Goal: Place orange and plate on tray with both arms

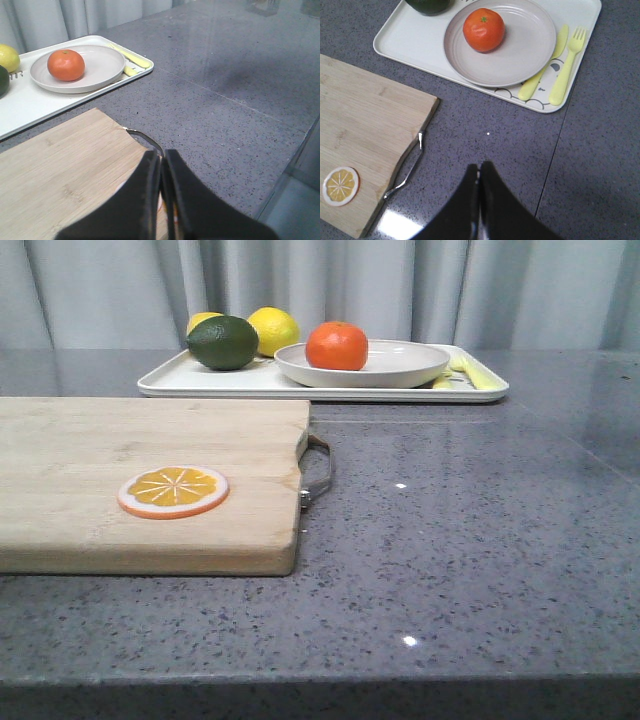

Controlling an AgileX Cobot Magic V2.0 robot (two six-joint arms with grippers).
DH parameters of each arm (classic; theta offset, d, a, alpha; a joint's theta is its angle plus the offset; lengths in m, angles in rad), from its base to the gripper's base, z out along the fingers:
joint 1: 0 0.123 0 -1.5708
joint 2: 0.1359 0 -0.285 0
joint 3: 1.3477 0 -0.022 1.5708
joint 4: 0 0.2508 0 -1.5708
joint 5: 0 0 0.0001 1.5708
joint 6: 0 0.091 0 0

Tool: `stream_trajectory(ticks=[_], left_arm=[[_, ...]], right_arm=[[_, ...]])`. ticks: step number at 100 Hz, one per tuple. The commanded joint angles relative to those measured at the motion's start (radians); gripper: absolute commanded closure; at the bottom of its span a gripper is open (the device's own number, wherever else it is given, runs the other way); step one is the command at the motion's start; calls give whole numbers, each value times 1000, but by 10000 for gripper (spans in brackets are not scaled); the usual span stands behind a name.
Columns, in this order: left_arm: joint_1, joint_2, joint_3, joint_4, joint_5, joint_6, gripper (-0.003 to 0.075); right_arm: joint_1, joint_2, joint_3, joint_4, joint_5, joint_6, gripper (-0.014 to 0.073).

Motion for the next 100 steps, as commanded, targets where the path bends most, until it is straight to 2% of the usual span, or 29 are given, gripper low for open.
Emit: stream_trajectory(ticks=[1, 36, 52, 76, 100], left_arm=[[2, 1, -26, -14, -80, 1, 740], [2, 1, -26, -14, -80, 1, 740], [2, 1, -26, -14, -80, 1, 740], [2, 1, -26, -14, -80, 1, 740], [2, 1, -26, -14, -80, 1, 740]], right_arm=[[-1, -123, 89, -4, -118, -6, 659], [-1, -474, 529, -6, -319, -6, 659], [-1, -605, 669, -36, -375, -6, 659], [-1, -748, 804, -52, -454, -6, 659], [-1, -807, 847, -54, -495, -6, 659]])
